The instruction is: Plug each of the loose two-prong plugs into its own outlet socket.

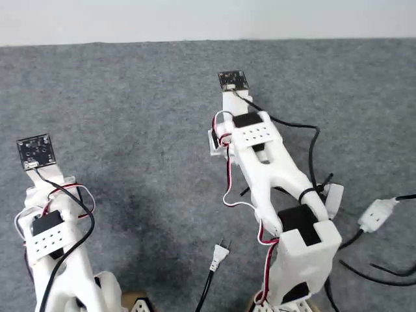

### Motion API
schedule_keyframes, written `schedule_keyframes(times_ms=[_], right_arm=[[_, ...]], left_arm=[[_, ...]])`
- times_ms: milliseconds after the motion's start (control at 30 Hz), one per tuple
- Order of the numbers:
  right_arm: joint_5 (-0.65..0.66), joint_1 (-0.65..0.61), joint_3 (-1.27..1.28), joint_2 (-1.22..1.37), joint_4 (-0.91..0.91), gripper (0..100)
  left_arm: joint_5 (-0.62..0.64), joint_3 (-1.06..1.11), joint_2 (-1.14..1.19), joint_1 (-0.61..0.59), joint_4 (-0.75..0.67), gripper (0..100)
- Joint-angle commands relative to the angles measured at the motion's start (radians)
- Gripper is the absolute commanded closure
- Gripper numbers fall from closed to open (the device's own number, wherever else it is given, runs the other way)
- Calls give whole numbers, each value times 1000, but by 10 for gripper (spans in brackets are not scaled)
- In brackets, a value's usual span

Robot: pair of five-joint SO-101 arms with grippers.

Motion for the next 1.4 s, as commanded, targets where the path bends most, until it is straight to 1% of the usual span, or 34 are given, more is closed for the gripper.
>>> schedule_keyframes(times_ms=[0,67,133,200,300,367,433,533,600,667,700,833,1000,1167,1267,1367], right_arm=[[-12,68,-84,-99,38,770],[-12,148,-87,-113,21,809],[-20,226,-81,-111,-30,901],[-11,268,-78,-76,-73,998],[28,263,-80,18,-102,953],[41,232,-92,79,-133,953],[66,194,-124,125,-117,953],[92,124,-172,153,-28,953],[87,81,-190,153,39,954],[86,35,-201,143,96,975],[86,8,-203,134,117,992],[84,-85,-196,94,183,991],[63,-166,-106,24,202,990],[48,-219,38,-134,200,990],[51,-265,150,-229,185,990],[52,-292,267,-285,125,990]], left_arm=[[-35,-2,-14,5,-31,985],[-38,-2,-14,5,-31,985],[-38,-2,-14,5,-31,985],[-38,-2,-14,5,-31,985],[-38,-1,-14,5,-31,985],[-40,-1,-14,5,-31,985],[-40,-1,-14,5,-31,985],[-40,-1,-14,5,-31,985],[-40,-1,-14,5,-31,985],[-40,-1,-14,5,-31,985],[-40,-1,-14,5,-31,985],[-40,-1,-14,5,-31,985],[-40,-1,-14,5,-31,985],[-40,-1,-14,5,-31,985],[-40,-1,-14,5,-31,985],[-40,-1,-14,5,-31,985]])
